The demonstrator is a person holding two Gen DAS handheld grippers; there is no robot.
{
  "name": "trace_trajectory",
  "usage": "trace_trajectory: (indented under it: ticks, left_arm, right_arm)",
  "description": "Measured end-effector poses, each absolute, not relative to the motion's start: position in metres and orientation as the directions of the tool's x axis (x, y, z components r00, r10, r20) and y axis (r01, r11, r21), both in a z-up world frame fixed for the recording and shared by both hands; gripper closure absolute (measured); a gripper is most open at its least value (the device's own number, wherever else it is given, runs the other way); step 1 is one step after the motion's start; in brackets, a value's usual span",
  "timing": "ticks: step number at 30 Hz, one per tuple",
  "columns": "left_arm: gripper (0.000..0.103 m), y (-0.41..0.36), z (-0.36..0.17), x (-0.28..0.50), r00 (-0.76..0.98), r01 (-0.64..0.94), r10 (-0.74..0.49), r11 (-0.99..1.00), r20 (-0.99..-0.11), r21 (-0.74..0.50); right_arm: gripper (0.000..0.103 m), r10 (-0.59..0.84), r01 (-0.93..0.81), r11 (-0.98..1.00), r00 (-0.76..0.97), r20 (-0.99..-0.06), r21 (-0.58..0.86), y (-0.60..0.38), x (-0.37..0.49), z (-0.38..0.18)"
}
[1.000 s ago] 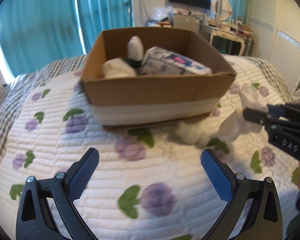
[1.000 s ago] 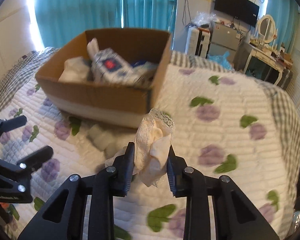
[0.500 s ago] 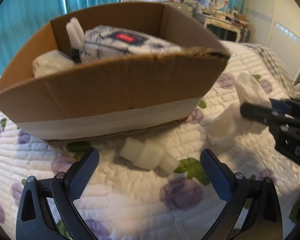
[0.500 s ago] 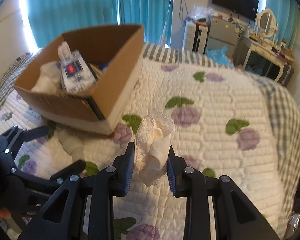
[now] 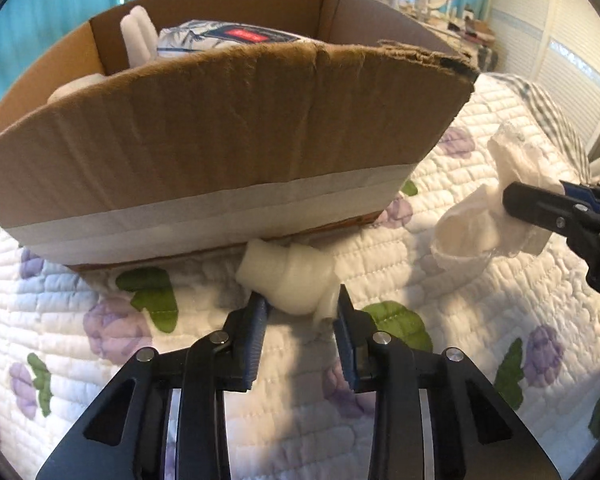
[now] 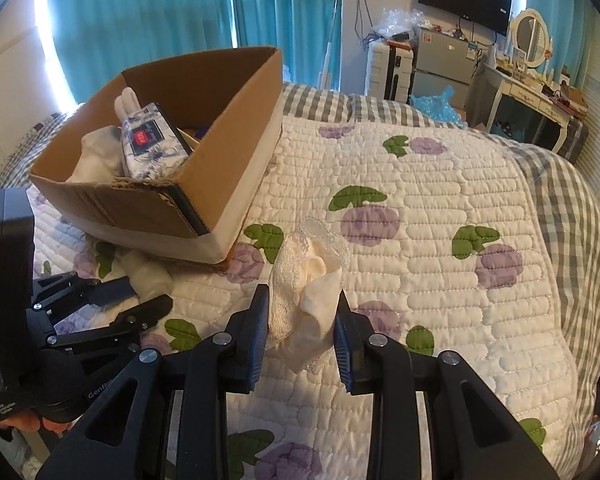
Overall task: Organize soft objects
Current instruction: 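Grasp the cream lace cloth with the right gripper while the left grasps a white sock, then carry lace cloth and sock over the cardboard box and open both grippers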
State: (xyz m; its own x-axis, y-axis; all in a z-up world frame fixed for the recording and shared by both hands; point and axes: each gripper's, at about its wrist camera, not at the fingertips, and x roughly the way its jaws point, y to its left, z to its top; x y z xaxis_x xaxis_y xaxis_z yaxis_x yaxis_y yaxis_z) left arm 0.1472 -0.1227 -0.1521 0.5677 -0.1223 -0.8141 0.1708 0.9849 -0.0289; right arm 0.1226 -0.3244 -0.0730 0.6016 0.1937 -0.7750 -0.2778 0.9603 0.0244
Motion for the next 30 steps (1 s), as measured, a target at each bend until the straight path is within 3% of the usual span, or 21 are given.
trace_trajectory:
  ticks: [13,30]
  left_arm:
    - [0.075,-0.093,-0.098,0.092,0.625,0.207,-0.146,0.978,-0.767,-0.018]
    - [0.075,-0.067,0.023,0.047,0.792,0.215,-0.156,0.976,-0.591,0.030]
  right_arm:
    - [0.074,0.210,-0.281,0.959,0.638,-0.741,0.030,-0.310,0.083,-0.035]
    - [0.074,0.247,-0.334,0.942,0.766,-0.594,-0.039,-0.276,0.026,0.082]
